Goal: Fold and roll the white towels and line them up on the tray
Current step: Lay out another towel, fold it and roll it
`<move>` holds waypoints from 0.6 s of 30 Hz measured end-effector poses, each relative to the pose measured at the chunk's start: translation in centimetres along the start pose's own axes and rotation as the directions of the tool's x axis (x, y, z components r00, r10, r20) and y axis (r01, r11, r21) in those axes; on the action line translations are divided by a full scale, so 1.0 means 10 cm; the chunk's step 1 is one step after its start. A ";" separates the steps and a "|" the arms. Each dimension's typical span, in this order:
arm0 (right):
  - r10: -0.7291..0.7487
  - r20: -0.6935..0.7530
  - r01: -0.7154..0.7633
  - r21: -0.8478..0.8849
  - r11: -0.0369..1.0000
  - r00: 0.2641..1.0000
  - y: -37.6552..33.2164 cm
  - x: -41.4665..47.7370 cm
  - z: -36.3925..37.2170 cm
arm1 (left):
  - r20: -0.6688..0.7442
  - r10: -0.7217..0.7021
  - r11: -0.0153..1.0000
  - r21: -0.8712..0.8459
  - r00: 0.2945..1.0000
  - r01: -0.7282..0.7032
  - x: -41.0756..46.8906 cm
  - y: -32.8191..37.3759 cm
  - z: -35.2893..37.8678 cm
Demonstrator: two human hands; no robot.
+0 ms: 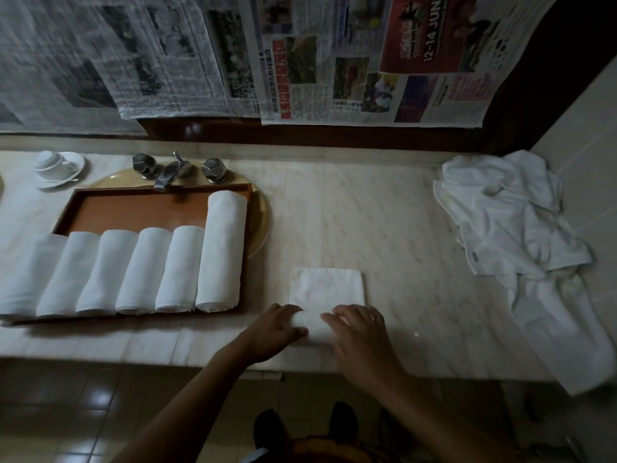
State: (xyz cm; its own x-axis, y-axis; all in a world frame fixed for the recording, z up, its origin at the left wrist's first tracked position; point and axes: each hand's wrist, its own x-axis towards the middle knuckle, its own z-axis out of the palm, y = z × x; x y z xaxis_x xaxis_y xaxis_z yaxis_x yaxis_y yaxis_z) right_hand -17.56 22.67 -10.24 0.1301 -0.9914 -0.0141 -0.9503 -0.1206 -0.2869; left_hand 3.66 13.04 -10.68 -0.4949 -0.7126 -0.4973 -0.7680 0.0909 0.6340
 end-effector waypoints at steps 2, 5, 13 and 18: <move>0.004 0.028 -0.001 -0.082 0.997 1.000 -0.07 -0.09 0.15 | -0.048 0.001 0.999 0.039 0.999 0.001 -0.01 0.05 0.02; 0.006 0.061 0.002 -0.138 0.990 0.998 -0.02 -0.09 0.25 | -0.227 0.071 0.979 0.203 0.971 -0.024 -0.10 0.13 0.13; -0.042 0.212 0.063 -0.093 0.994 0.976 0.15 0.33 0.00 | -0.274 0.277 0.830 0.551 0.921 -0.085 -0.10 0.17 0.53; 0.007 0.433 0.021 -0.060 0.998 0.902 0.20 0.65 -0.18 | -0.198 0.247 0.792 0.605 0.949 -0.080 0.06 0.22 0.32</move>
State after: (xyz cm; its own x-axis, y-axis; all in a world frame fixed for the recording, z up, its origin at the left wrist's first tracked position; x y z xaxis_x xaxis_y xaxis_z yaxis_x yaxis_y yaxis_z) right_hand -19.13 15.90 -9.24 0.2330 -0.8728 -0.4290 -0.9626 -0.1444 -0.2291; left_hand 0.41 15.04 -11.51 -0.5788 -0.7910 -0.1982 -0.8147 0.5501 0.1835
